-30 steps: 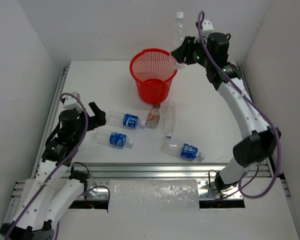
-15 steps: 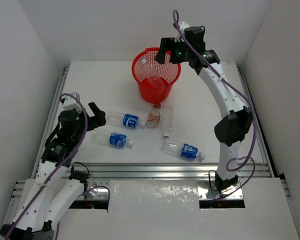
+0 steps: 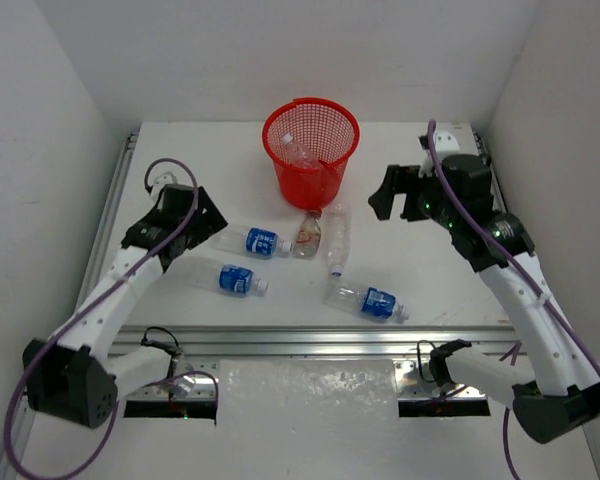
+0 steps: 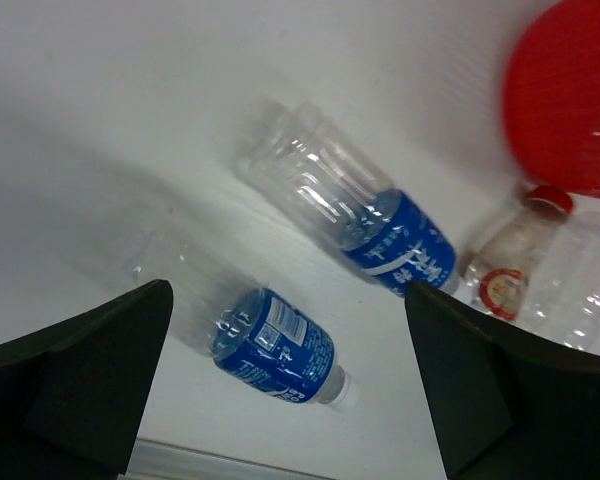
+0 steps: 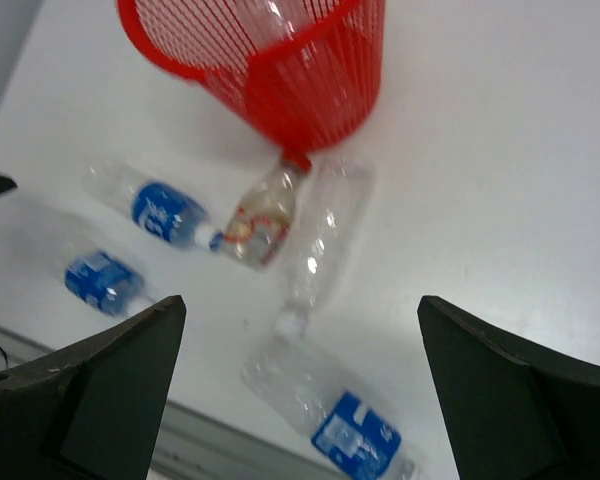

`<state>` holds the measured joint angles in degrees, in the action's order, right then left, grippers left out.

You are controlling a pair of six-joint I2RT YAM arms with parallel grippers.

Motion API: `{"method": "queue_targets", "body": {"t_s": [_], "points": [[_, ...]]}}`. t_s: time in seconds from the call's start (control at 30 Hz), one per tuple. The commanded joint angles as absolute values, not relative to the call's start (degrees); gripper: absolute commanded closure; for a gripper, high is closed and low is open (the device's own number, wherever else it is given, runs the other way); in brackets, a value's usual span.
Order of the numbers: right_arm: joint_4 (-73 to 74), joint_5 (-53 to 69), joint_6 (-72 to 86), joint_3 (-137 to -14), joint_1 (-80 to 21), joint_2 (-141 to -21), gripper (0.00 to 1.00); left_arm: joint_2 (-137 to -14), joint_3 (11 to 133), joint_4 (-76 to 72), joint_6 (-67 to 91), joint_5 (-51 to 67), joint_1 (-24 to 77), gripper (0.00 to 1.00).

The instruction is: Put the plastic bottles in the bin

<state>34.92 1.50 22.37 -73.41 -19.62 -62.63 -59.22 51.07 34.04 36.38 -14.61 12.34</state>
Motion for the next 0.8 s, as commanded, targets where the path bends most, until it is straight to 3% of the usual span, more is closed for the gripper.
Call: {"method": "queue_targets", "body": {"t_s": [0.0, 0.17, 0.47, 0.77], "points": [[34.63, 0.09, 24.17, -64.46, -19.6, -57.23, 0.01, -66.34, 56.5, 42.59, 49.54, -18.62, 12.74, 0.0], [35.77, -1.14, 23.12, -58.54, -19.6, -53.27, 0.01, -67.42, 53.71, 47.64, 58.61, -23.2, 13.18, 0.0], [33.05, 4.56, 23.03, -55.55, -19.6, -53.0, 0.01, -69.69, 42.37, 36.92, 58.71, -19.25, 13.27, 0.05], [29.19, 10.71, 24.17, -51.78, -19.6, -50.63, 0.01, -70.58, 37.45, 30.6, 60.03, -20.66, 13.27, 0.22]]}}
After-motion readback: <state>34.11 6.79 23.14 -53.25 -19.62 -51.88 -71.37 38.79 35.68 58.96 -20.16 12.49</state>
